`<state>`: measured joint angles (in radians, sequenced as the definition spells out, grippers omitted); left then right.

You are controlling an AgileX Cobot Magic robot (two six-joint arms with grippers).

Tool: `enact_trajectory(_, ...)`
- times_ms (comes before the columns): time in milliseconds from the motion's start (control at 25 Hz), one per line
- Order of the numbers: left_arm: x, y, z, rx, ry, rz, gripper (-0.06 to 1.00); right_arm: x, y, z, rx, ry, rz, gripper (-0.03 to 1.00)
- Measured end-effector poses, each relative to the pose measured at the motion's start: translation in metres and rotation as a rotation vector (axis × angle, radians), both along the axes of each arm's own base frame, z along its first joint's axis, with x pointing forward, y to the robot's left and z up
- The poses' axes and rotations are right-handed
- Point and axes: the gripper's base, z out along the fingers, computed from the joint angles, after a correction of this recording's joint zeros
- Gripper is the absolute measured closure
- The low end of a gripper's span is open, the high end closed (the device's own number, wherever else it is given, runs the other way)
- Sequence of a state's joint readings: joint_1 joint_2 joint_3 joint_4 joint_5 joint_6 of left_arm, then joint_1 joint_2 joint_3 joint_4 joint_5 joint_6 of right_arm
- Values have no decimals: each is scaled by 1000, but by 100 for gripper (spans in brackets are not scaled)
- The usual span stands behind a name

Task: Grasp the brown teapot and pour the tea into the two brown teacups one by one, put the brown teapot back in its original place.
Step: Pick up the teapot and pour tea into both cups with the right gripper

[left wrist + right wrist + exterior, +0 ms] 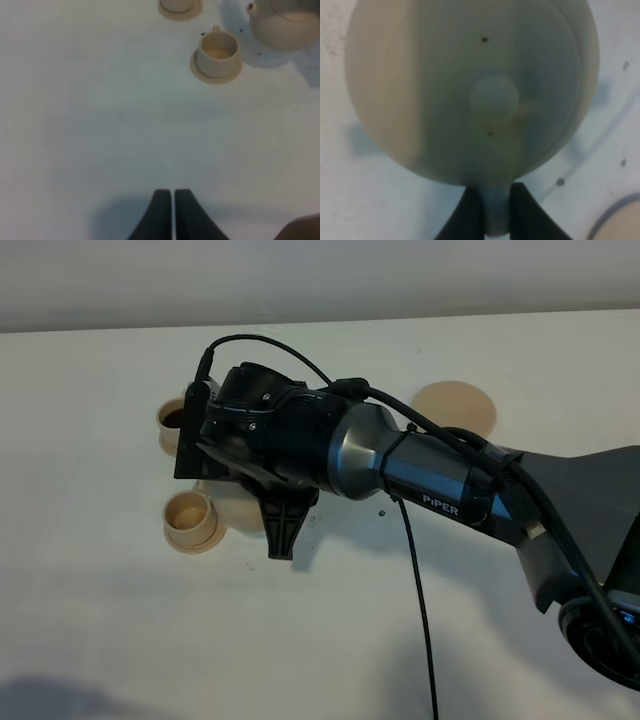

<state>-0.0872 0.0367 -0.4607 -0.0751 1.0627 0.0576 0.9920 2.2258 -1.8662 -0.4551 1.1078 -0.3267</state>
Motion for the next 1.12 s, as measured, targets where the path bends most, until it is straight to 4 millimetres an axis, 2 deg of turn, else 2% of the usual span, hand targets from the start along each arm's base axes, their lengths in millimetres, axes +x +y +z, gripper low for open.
enact_trajectory(120,0,0,0,0,0,0,96,-2,2,2,-30,-59,11,86)
enact_trajectory(280,0,0,0,0,0,0,96,-14,14,7,-78,-171,50,86)
enact_trajectory(440,0,0,0,0,0,0,96,-26,26,0,-123,-255,85,86)
enact_trajectory(800,0,0,0,0,0,0,96,-22,27,-6,-209,-378,73,86)
enact_trajectory(1120,0,0,0,0,0,0,96,-30,34,-11,-277,-459,110,86)
